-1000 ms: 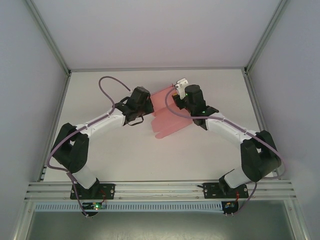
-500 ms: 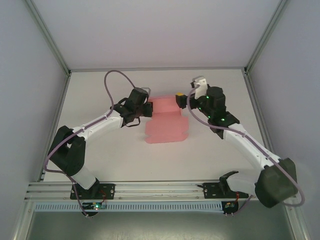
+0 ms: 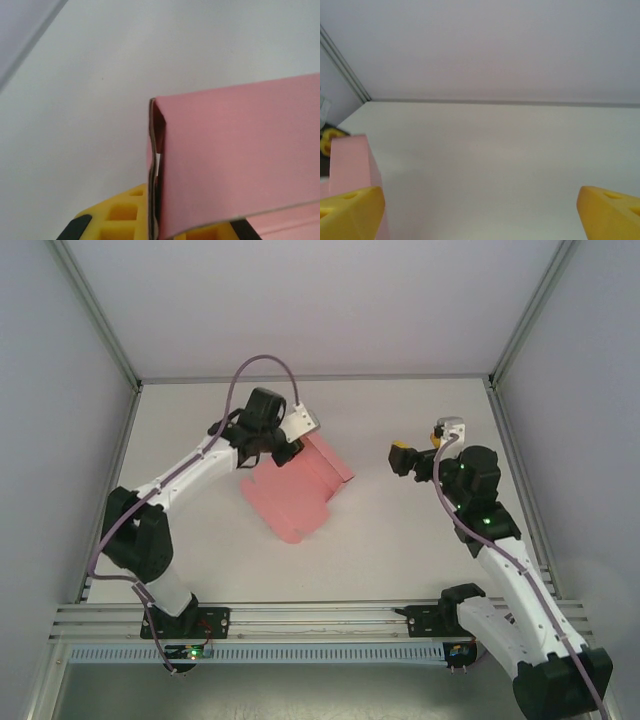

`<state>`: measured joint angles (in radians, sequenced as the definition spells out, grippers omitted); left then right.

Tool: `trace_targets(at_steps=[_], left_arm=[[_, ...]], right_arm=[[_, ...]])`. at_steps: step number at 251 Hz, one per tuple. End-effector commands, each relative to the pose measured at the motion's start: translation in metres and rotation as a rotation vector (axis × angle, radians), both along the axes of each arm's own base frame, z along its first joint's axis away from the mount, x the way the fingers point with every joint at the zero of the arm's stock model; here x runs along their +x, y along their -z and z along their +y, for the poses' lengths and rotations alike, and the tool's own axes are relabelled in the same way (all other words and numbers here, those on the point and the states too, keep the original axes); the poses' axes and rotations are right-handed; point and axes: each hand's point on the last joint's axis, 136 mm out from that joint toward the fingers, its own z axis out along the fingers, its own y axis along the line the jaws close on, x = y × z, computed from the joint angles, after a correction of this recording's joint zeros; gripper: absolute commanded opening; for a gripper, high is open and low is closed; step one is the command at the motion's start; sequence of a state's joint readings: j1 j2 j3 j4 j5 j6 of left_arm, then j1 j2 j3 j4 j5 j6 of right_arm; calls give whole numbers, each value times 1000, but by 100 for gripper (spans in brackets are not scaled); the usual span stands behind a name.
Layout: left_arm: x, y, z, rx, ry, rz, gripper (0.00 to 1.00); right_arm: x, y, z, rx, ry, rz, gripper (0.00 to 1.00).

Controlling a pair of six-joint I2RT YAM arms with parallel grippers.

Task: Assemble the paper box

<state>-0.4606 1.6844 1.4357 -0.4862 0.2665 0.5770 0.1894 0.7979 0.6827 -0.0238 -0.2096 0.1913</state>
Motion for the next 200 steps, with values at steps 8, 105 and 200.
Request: trace_targets(at_steps=[8, 105, 200], left_arm=[[-21, 16, -5, 261, 355, -64, 0], [-23, 104, -52, 777, 796, -305, 0], [-36, 152, -102, 719, 919, -550, 19]], right_arm=[[-15, 9, -8, -26, 5, 14, 98], [-19, 11, -12, -20, 12, 48, 98], [-16, 19, -19, -18, 34, 78, 98]])
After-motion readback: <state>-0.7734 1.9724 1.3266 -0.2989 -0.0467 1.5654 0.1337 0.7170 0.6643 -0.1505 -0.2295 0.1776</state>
